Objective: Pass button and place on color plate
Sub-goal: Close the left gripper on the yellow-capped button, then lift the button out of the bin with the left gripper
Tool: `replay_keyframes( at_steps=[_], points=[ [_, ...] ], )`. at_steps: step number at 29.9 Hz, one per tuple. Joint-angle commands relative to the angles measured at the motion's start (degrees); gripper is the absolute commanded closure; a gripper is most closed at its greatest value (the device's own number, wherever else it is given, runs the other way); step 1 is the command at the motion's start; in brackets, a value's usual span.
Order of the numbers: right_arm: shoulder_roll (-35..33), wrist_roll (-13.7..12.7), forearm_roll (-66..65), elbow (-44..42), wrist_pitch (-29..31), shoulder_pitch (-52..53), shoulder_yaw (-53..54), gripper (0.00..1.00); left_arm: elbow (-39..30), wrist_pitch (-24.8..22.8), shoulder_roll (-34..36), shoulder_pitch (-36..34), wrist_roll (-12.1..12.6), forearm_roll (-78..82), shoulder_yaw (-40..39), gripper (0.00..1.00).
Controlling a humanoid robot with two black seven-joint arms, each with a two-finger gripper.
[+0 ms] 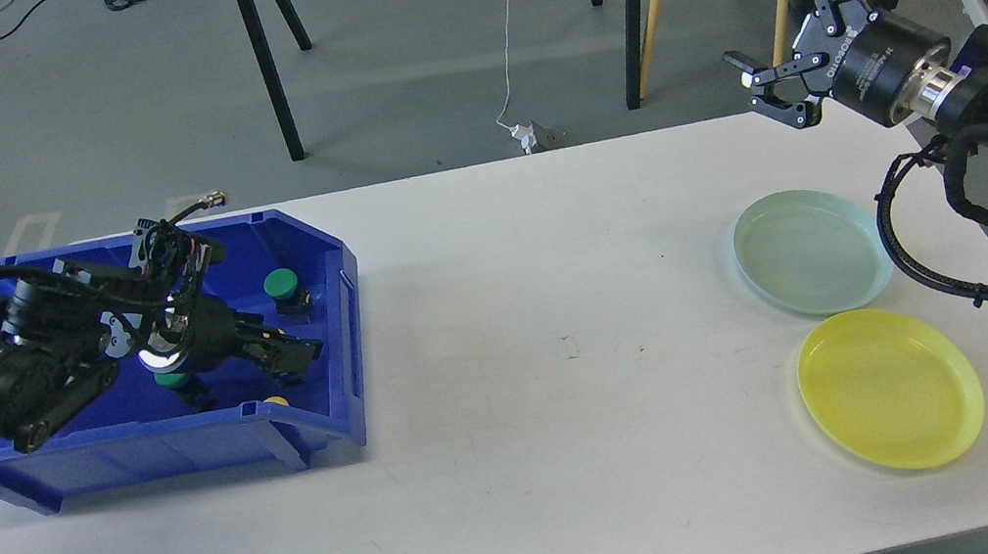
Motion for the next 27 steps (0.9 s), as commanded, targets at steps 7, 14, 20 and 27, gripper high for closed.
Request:
replay_keyframes(
  at_steps=[7,14,20,27],
  points=[
    [-0.4,0.0,0.3,0.3,0.0,-0.5,0.1,0.0,0.7,0.0,-0.7,0.3,0.0,2.6,0.2,0.14],
    [0.2,0.0,0.3,0.3,0.0,-1.0,0.1,0.0,1.5,0.0,-0.6,0.8,0.0,2.7,0.2,0.33],
    [0.2,0.0,0.3,0.2,0.0,-1.1,0.2,0.0,1.5,0.0,-0.3,1.0,0.0,2.8,0.2,0.49],
    [0.2,0.1,0.3,0.2,0.0,-1.2,0.3,0.0,1.2,0.0,0.0,0.7,0.0,4.5,0.1,0.98]
  ],
)
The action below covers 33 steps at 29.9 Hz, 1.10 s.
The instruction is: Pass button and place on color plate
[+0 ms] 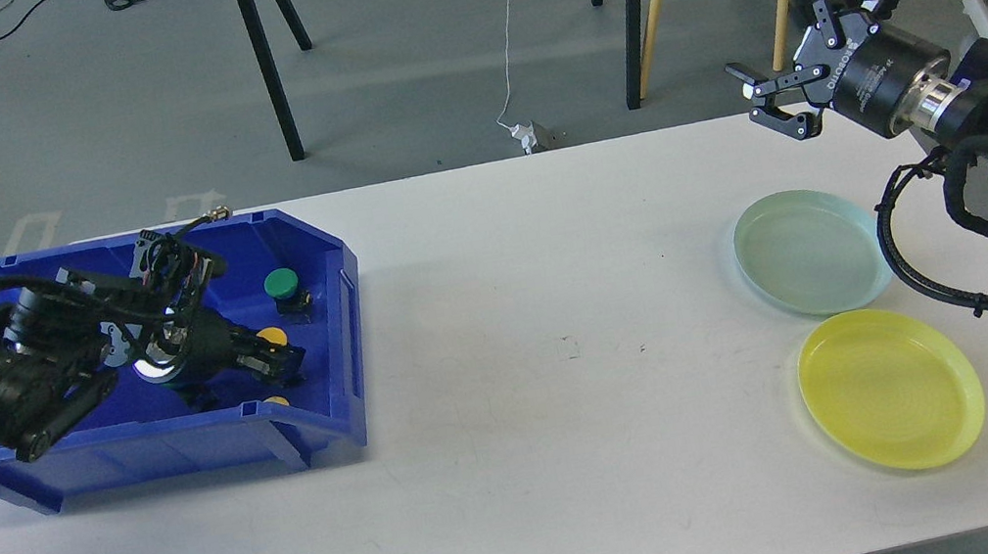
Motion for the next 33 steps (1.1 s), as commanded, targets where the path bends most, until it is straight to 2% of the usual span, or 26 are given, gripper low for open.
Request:
replay_keyframes(
  at_steps=[1,4,7,9,12,15,17,19,21,23,26,33],
  points=[
    [0.0,0.1,0.0,0.1,0.0,0.0,0.1,0.0,-0.5,0.0,0.3,-0.4,0.0,1.0,-0.1,0.99],
    [-0.3,0.3,0.0,0.2,0.0,0.0,0.4,0.0,-1.8,-0.3,2.8,-1.6,0.0,0.9,-1.1,0.99],
    [-0.6,0.5,0.0,0.4,0.0,0.2,0.8,0.0,-8.8,-1.5,8.3,-6.8,0.0,0.2,-2.7,0.99],
    [-0.8,0.7,0.0,0.5,0.0,0.4,0.9,0.0,-15.0,-3.7,12.8,-9.2,0.0,-0.5,-6.6,0.99],
    [-2.7,0.9,0.0,1.7,0.0,0.6,1.0,0.0,-23.7,-9.3,19.1,-9.2,0.0,-4.8,-15.6,0.99],
    [-7.2,1.5,-0.6,6.6,0.0,0.1,1.3,0.0,-29.3,-9.9,20.5,-6.8,0.0,-15.3,-24.1,0.99],
    [-10.0,1.5,-3.5,9.9,0.0,-0.4,0.3,0.0,-31.0,-9.9,19.5,-4.1,0.0,-24.5,-28.6,0.99],
    [-11.5,2.2,-11.8,12.1,-1.4,-1.3,-0.3,0.0,-31.6,-9.9,15.4,-1.8,0.0,-32.2,-32.5,0.99],
    [-11.8,4.8,-20.0,14.2,-3.7,-2.7,-0.3,0.0,-31.1,-9.9,10.7,1.3,0.0,-38.2,-36.4,0.99],
    [-11.8,6.5,-22.5,16.5,-4.8,-3.8,-0.5,0.0,-30.1,-9.9,6.7,4.3,0.0,-41.9,-40.1,0.99],
    [-11.1,6.9,-22.5,20.6,-4.7,-4.5,-0.9,0.0,-26.5,-9.9,1.1,9.3,0.0,-43.9,-46.4,0.99],
    [-1.4,6.9,-21.9,21.0,-3.2,-3.5,-4.7,0.0,-22.1,-9.9,-6.0,11.8,0.0,-42.6,-47.8,0.98]
  ],
)
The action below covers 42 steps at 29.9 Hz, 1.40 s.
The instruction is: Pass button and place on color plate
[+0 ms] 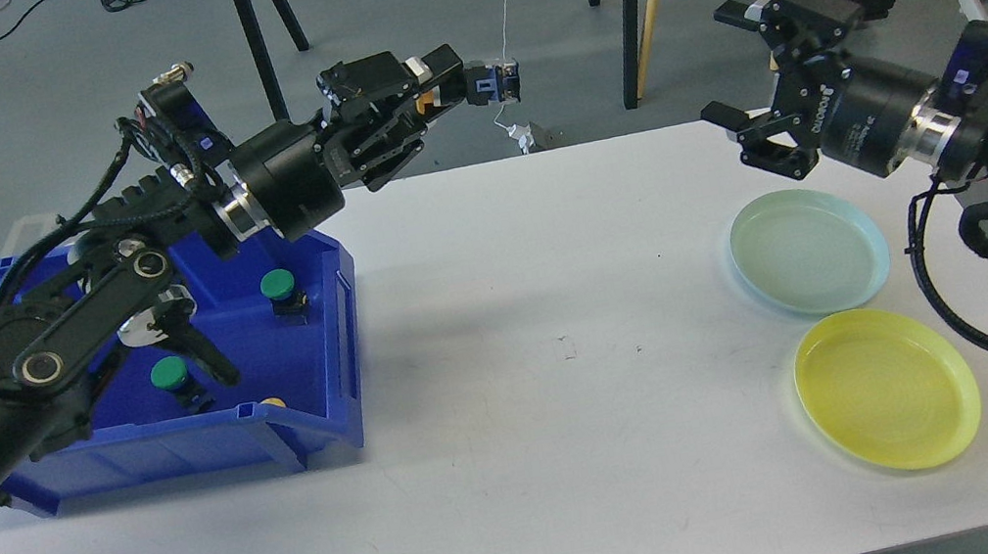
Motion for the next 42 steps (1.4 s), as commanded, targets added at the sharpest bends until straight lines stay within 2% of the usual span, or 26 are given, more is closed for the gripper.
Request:
replay_keyframes(
  at_steps=[1,7,19,26,32,35,40,42],
  points=[
    [4.1,0.0,1.0,-0.3,1.6,0.6,-1.5,0.0,2.0,0.0,-2.9,0.4,0.0,1.5,0.1,0.98],
    [6.6,-0.5,12.0,-0.7,4.1,0.7,-1.9,0.0,4.4,0.0,-5.9,0.7,0.0,4.1,0.1,0.97],
    [7.4,-1.4,12.7,-0.6,4.1,1.2,-2.0,0.03,5.2,0.0,-7.0,1.0,0.0,4.2,0.1,0.97],
    [7.5,-1.4,12.7,-0.3,4.1,4.1,-5.7,0.12,5.2,0.0,-6.9,1.0,0.0,4.4,0.1,0.97],
    [8.1,-1.3,12.7,-0.5,4.1,4.3,-5.8,0.32,5.2,0.0,-6.9,0.9,0.0,4.4,0.1,0.97],
    [8.3,-1.2,12.5,-0.6,4.1,4.3,-5.8,0.48,5.2,0.0,-6.9,1.0,0.0,4.4,0.1,0.97],
    [8.4,-1.3,12.4,-0.7,4.1,4.4,-5.8,0.85,5.2,0.0,-6.9,1.0,0.0,4.4,0.1,0.97],
    [8.4,-1.3,12.5,-0.7,4.1,4.6,-5.8,0.89,5.1,0.0,-6.9,1.1,0.0,4.4,0.1,0.97]
  ],
)
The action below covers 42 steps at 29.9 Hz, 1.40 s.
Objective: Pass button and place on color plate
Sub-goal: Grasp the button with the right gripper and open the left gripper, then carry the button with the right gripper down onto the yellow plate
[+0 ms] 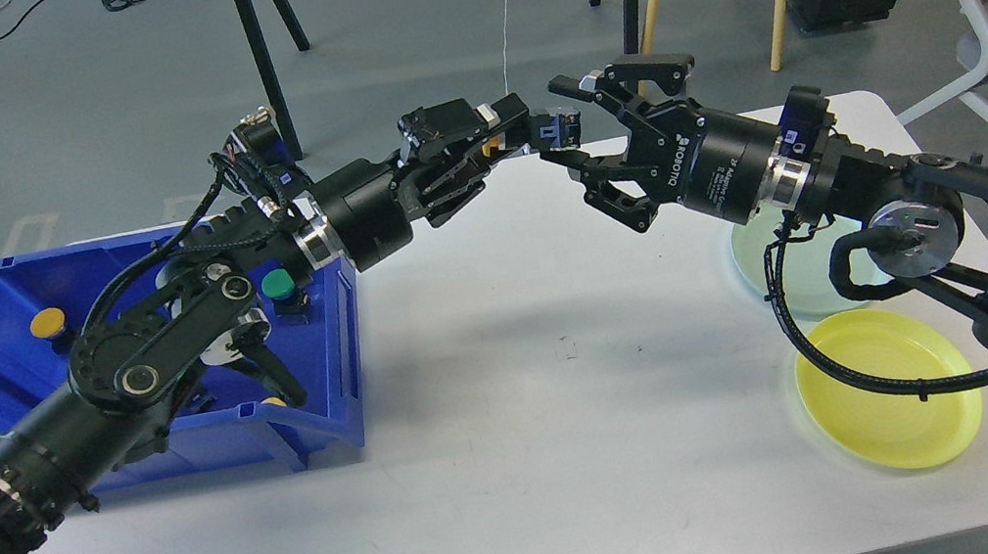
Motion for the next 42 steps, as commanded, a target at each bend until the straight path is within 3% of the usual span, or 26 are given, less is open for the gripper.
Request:
replay_keyframes(
  at_steps=[1,6,8,9,11,14,17,27,30,36,42],
  points=[
    [0.0,-0.1,0.1,0.0,0.0,0.4,0.0,0.91,-0.1,0.0,0.0,0.1,0.1,0.0,0.0,0.97],
    [0.0,-0.2,-0.1,0.0,0.0,0.5,-0.1,0.94,-0.3,0.0,-0.1,0.1,0.1,0.0,0.0,0.95],
    [0.0,-0.3,-0.2,0.0,0.0,0.7,-0.1,0.94,-0.5,0.0,0.0,0.1,0.1,0.0,0.0,0.89],
    [0.0,-0.3,-0.2,0.0,0.0,0.7,-0.1,0.94,-0.6,0.0,0.0,0.1,0.1,0.0,0.0,0.82],
    [0.0,-0.3,-0.3,0.0,0.0,0.8,-0.2,0.95,-0.7,0.0,0.1,0.2,0.1,-0.1,-0.4,0.58],
    [0.0,-0.4,-0.3,0.0,-0.5,0.8,-0.3,0.95,-1.0,0.0,0.5,0.2,0.1,-0.2,-0.7,0.37],
    [0.3,-0.5,-0.4,0.0,-0.8,0.7,-0.3,0.95,-1.1,0.0,0.7,0.2,0.1,-0.2,-0.8,0.29],
    [-0.6,-1.0,0.0,-0.1,-3.1,-0.8,0.5,0.95,-1.1,0.0,1.4,0.3,0.1,-0.6,-2.9,0.25],
    [-4.2,-0.5,0.7,0.1,-4.7,-4.4,3.5,0.95,-1.5,0.0,3.0,0.9,0.1,-0.8,-3.9,0.25],
    [-6.1,-0.6,11.6,4.5,-8.9,-27.7,24.2,0.96,-3.1,0.0,6.4,1.9,0.1,-0.8,-4.7,0.24],
    [-5.6,-0.3,14.3,17.8,-13.8,-55.4,40.1,0.96,-5.4,0.0,11.0,3.3,0.1,-0.8,-4.6,0.24]
  ],
)
